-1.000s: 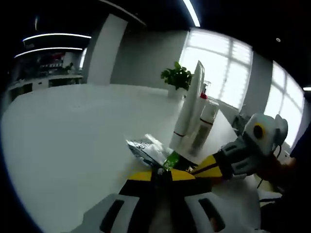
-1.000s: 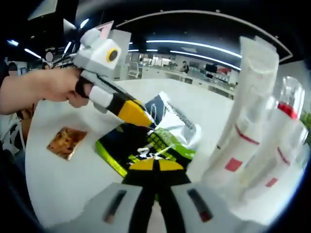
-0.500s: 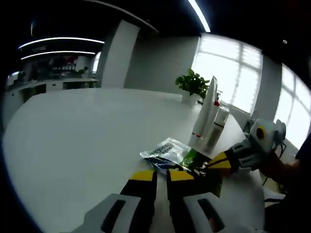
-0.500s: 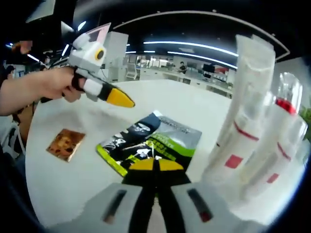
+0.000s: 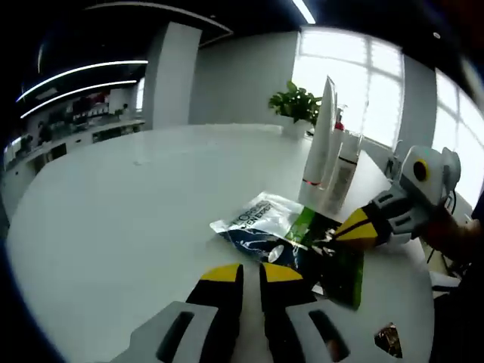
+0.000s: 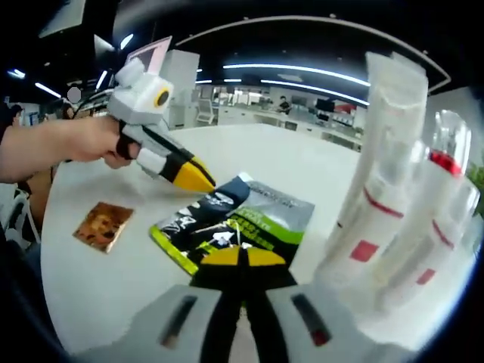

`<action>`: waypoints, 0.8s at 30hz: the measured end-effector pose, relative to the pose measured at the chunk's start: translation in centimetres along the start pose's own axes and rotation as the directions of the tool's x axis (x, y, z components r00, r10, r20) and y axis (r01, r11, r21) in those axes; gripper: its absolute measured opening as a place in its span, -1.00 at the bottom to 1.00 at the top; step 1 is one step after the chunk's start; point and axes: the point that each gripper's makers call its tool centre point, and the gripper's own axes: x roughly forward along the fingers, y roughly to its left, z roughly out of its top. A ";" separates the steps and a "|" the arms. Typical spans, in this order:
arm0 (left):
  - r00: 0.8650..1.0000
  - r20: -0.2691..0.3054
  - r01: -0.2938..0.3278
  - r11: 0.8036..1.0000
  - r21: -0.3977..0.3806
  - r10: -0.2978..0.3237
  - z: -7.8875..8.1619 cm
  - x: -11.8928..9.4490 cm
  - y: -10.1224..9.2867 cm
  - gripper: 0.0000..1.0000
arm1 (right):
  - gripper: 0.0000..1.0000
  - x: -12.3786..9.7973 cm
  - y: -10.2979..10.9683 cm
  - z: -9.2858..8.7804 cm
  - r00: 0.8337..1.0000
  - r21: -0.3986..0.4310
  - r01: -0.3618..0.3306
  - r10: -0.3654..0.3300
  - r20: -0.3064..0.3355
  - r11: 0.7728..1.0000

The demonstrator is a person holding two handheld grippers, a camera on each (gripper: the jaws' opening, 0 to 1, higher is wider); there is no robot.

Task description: Arrange the skincare products in the storage area until every visible bottle or jar stands upright without overlapping.

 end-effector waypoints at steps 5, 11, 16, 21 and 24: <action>1.000 0.002 0.006 1.000 -0.017 -0.006 0.2 0.0 0.0 -0.84 | -1.00 0.0 0.0 0.0 1.000 0.008 -0.009 0.009 0.003 1.000; 1.000 0.000 0.015 1.000 -0.022 -0.015 0.1 0.2 -0.3 -0.84 | -1.00 -0.1 -0.1 0.0 1.000 0.003 -0.011 0.011 0.002 1.000; 1.000 -0.004 0.030 0.999 -0.022 -0.030 0.0 0.4 -0.7 -0.84 | -1.00 -0.2 -0.4 -0.2 1.000 0.008 -0.009 0.009 0.000 1.000; 0.999 -0.008 0.038 0.999 -0.022 -0.038 0.0 0.4 -1.0 -0.84 | -1.00 -0.3 -0.6 -0.3 1.000 0.002 -0.011 0.011 -0.004 1.000; 0.999 -0.010 0.040 0.999 -0.018 -0.040 -0.1 0.4 -1.1 -0.84 | -1.00 -0.4 -0.7 -0.3 1.000 0.006 -0.011 0.011 -0.004 1.000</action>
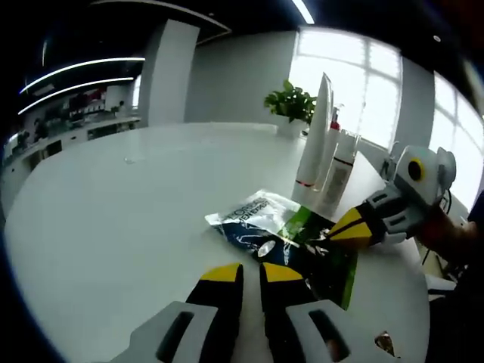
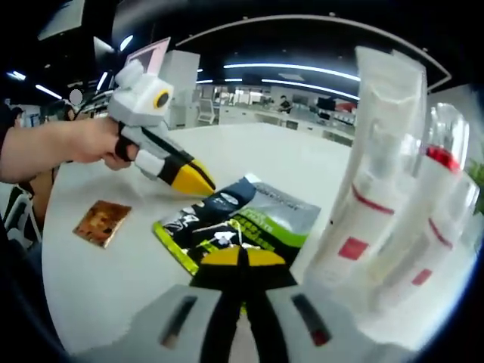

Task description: Arrange the skincare products in the storage area until every visible bottle or jar stands upright without overlapping.

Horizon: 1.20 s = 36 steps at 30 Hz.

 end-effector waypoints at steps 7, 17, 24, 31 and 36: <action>1.000 -0.002 0.010 1.000 -0.006 -0.010 -0.1 0.0 -0.1 -0.84 | -0.99 0.0 0.0 0.0 1.000 -0.007 0.000 0.000 0.002 1.000; 1.000 -0.006 0.012 1.000 -0.013 -0.012 -0.4 -0.6 -0.2 -0.83 | -0.99 -0.3 0.2 0.1 1.000 -0.008 0.004 -0.004 0.006 1.000; 1.000 0.008 0.006 0.999 -0.035 -0.006 -0.7 -1.2 0.1 -0.83 | -0.91 -0.9 0.3 0.9 0.999 0.003 0.014 -0.015 0.040 1.000; 1.000 0.008 0.010 0.999 -0.033 -0.010 -0.8 -1.5 -0.2 -0.83 | -0.92 -0.8 0.6 0.7 0.999 -0.001 0.011 -0.011 0.030 1.000; 0.999 0.002 0.034 0.999 -0.036 -0.034 -0.8 -1.4 -1.0 -0.83 | -0.93 -0.8 0.5 0.5 1.000 0.001 0.017 -0.017 0.022 1.000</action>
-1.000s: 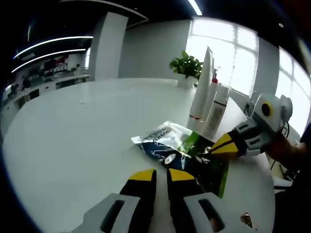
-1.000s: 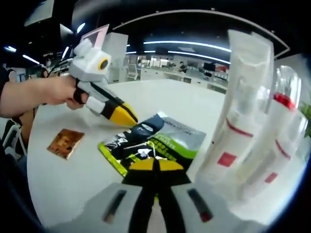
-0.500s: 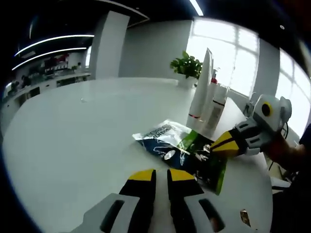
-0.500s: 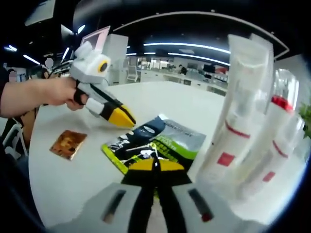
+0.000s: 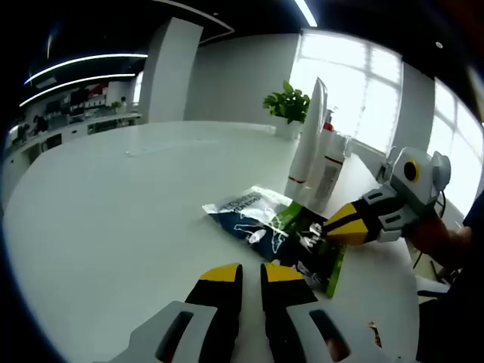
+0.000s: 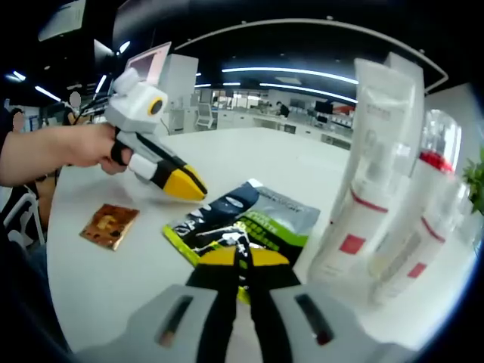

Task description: Arrange the skincare products in the storage area until every visible bottle or jar stands upright without overlapping.

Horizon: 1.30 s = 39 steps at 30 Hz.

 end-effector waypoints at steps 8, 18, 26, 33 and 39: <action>1.000 -0.011 0.006 1.000 0.023 -0.006 -0.1 0.3 -0.5 -0.83 | -0.95 0.0 -0.3 -0.4 1.000 0.001 0.001 -0.001 -0.017 1.000; 1.000 -0.012 0.011 1.000 0.025 -0.010 -0.2 0.4 -0.8 -0.83 | -0.96 0.0 -0.5 -0.6 1.000 0.006 0.003 -0.003 -0.018 1.000; 1.000 -0.010 0.011 1.000 0.025 -0.011 -0.2 0.4 -0.8 -0.83 | -0.96 -0.1 -0.5 -0.6 1.000 0.008 0.005 -0.005 -0.017 1.000; 1.000 0.021 -0.002 1.000 0.023 0.002 0.5 -0.3 -0.4 -0.83 | -0.96 -0.4 -0.4 -0.2 1.000 -0.009 0.014 -0.014 -0.003 1.000; 0.999 0.043 -0.021 1.000 0.019 0.020 0.5 -1.1 -0.1 -0.83 | -0.95 -0.8 0.3 0.3 1.000 0.002 -0.004 0.004 0.019 1.000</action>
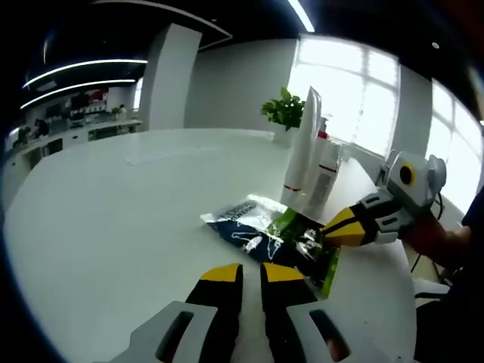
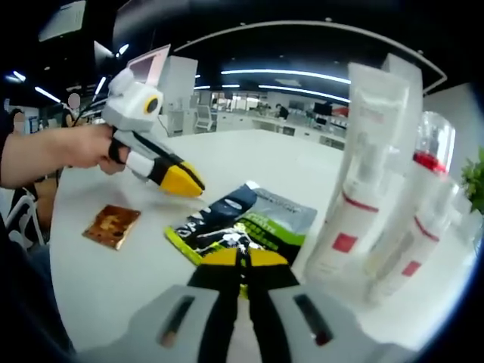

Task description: Arrange the skincare products in the storage area until every visible bottle or jar stands upright without overlapping.

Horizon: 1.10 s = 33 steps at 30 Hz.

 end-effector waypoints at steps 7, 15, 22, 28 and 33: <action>1.000 0.010 -0.009 1.000 -0.007 0.009 -0.4 -0.6 0.3 -0.83 | -0.91 -0.1 0.9 0.5 0.999 0.025 -0.021 0.021 0.026 0.999; 0.999 0.038 -0.016 1.000 -0.015 0.017 -0.3 -1.6 0.3 -0.83 | -0.76 -0.3 1.7 0.6 0.999 0.046 -0.041 0.040 0.027 0.998; 0.998 0.050 -0.024 0.999 -0.029 0.026 -0.4 -2.4 0.4 -0.83 | -0.65 -0.4 2.9 1.1 0.996 0.051 -0.077 0.075 0.040 0.996; 0.998 0.065 -0.018 0.999 -0.045 0.021 -0.2 -3.1 0.3 -0.82 | -0.46 -0.5 4.1 1.1 0.994 0.048 -0.107 0.105 0.034 0.993; 0.996 0.082 -0.017 0.997 -0.072 0.023 -0.2 -4.1 0.2 -0.75 | -0.31 -0.8 4.9 1.4 0.991 0.058 -0.124 0.122 0.047 0.991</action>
